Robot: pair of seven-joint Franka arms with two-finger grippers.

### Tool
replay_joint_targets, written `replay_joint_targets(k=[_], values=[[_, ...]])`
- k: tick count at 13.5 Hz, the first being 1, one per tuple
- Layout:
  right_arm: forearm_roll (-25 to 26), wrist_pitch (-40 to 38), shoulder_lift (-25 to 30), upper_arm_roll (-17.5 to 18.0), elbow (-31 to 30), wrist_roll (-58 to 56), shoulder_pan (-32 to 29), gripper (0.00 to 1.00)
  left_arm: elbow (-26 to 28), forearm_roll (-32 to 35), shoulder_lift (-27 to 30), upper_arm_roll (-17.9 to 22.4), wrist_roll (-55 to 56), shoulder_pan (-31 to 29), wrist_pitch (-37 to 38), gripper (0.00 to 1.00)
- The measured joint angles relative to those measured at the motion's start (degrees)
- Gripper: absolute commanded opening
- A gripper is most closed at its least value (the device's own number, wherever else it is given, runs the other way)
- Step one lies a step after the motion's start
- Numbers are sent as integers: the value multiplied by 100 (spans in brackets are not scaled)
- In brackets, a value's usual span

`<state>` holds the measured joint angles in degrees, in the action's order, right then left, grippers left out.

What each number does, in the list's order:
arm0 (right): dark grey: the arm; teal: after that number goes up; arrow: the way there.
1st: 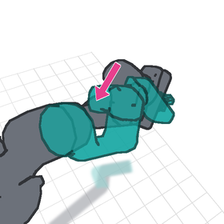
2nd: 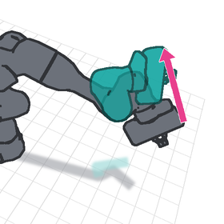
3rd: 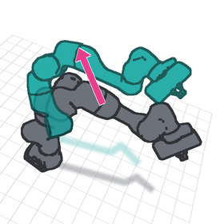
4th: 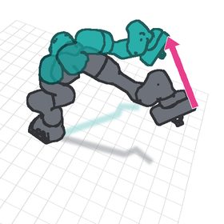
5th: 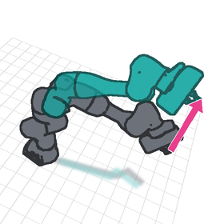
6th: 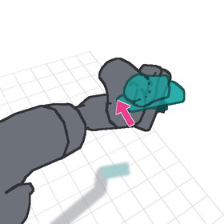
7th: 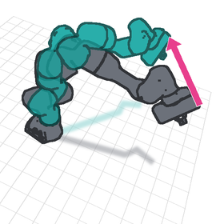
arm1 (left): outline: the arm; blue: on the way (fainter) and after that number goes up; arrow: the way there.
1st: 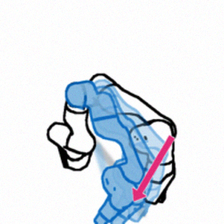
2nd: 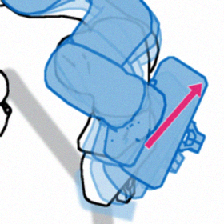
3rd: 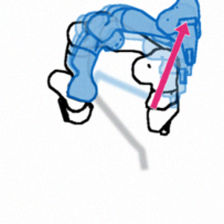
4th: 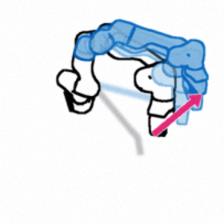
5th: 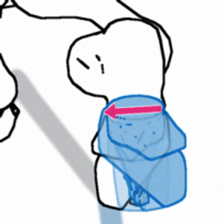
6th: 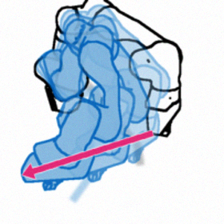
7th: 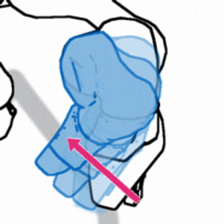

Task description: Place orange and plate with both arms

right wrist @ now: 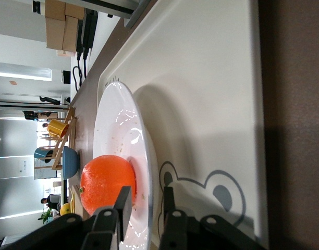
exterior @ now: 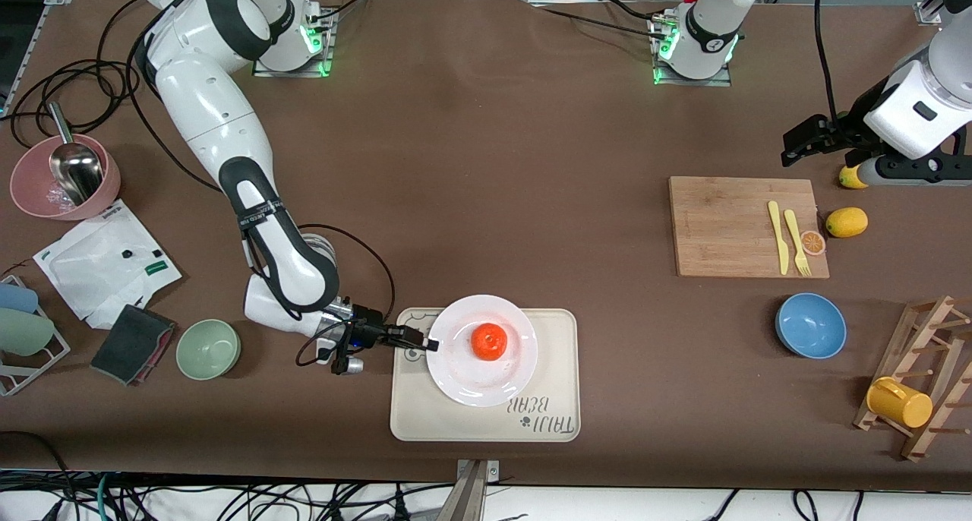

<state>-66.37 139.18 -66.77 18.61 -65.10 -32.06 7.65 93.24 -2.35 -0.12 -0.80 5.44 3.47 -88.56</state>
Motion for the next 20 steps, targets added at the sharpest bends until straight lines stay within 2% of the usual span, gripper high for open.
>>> replay_joint_targets(k=[2, 5, 7, 10, 13, 15, 18, 20], values=[[142, -9, 32, -8, 62, 12, 6, 100, 0, 0, 0, 0, 0, 0, 0, 100], [969, -24, 362, -5, 50, 448, 10, 100, 0, 0, 0, 0, 0, 0, 2, 100], [1543, -54, 882, -4, -176, 801, 10, 100, -1, 0, 0, 0, 0, 0, 3, 100], [2501, -263, 2171, -122, -1209, 1474, 14, 100, -3, 0, 1, 0, 0, 0, 4, 100], [3232, -1230, 3912, -667, -2803, 1628, 8, 100, -6, 0, 2, 0, 0, 0, 6, 100], [4032, -2125, 4969, -1084, -3511, 1701, -30, 100, -7, 0, 3, 0, 0, 0, 7, 100], [5581, -3259, 6000, -1233, -3778, 2246, -69, 100, -7, 0, 3, 0, 0, 0, 8, 100], [6186, -3748, 6356, -1303, -3720, 2373, -58, 100, -7, 0, 3, 0, 0, 0, 8, 100]])
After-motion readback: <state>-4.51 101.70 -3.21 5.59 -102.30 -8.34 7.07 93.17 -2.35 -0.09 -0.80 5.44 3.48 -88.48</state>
